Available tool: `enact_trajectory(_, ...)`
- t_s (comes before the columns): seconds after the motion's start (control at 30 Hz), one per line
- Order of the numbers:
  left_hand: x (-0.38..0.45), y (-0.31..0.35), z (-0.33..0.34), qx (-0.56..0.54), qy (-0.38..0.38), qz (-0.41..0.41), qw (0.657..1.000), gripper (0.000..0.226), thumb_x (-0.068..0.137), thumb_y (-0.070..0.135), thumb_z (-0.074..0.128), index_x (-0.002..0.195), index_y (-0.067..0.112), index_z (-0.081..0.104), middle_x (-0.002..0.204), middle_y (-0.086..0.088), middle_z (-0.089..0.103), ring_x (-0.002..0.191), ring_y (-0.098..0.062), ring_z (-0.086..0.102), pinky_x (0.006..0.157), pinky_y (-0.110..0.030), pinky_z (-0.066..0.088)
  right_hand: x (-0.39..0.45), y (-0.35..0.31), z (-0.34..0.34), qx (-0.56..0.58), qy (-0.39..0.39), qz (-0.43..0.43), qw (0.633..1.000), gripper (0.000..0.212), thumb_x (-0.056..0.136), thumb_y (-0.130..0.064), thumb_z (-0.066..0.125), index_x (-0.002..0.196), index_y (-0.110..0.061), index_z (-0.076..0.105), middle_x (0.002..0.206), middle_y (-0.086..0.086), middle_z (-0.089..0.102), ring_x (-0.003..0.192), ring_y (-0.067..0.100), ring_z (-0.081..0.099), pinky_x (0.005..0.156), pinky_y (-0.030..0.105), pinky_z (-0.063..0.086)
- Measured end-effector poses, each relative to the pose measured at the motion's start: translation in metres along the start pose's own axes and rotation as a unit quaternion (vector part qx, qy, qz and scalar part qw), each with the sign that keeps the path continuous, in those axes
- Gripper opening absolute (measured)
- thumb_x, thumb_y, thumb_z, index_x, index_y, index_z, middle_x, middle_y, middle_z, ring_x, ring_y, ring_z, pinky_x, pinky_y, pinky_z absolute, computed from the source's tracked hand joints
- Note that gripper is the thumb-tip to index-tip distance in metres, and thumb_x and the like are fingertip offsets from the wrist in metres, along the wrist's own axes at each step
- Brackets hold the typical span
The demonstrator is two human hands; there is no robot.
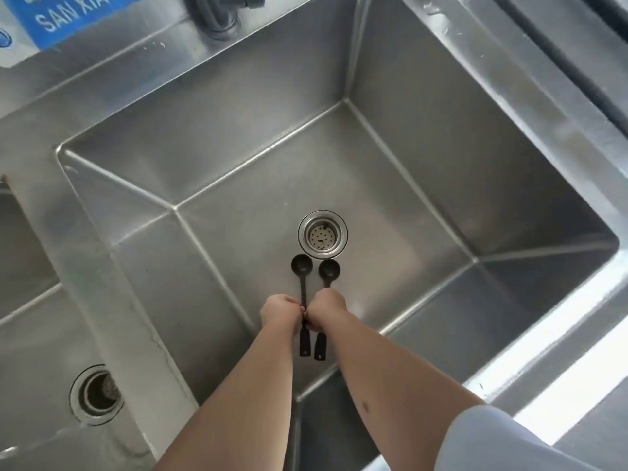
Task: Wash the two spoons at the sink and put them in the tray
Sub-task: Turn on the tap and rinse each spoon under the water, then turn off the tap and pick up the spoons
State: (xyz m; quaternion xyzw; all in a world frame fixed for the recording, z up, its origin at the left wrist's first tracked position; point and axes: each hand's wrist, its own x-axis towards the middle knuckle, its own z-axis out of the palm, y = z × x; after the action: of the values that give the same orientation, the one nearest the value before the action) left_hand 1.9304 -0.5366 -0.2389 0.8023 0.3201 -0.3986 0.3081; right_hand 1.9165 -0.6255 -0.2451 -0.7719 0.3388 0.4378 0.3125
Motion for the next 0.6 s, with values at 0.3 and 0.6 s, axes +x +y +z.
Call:
enact_trajectory(0.3, -0.045, 0.026, -0.053, 0.106, 0.005, 0.115, 0.988, 0.045, 0.086, 0.022, 0.056, 0.128, 0.007, 0.052, 0.128, -0.017, 0.060, 0.117, -0.035, 0.055, 0.092, -0.035, 0.044, -0.060, -0.023, -0.044, -0.060, 0.020, -0.112, 0.992, 0.023, 0.084, -0.012, 0.053, 0.096, -0.007, 0.073, 0.097, 0.013, 0.071, 0.095, 0.032, 0.067, 0.074, 0.031, 0.057)
enact_trajectory(0.6, -0.157, -0.014, -0.213, 0.117, 0.140, 0.385, 0.905, 0.066, 0.091, 0.036, 0.054, 0.150, 0.021, 0.027, 0.158, -0.001, 0.029, 0.144, -0.018, 0.029, 0.114, -0.034, 0.027, -0.202, -0.092, -0.056, -0.166, 0.153, -0.315, 0.922, 0.068, 0.085, -0.052, 0.051, 0.146, -0.029, 0.034, 0.149, 0.001, 0.047, 0.133, 0.024, 0.047, 0.101, 0.038, 0.043)
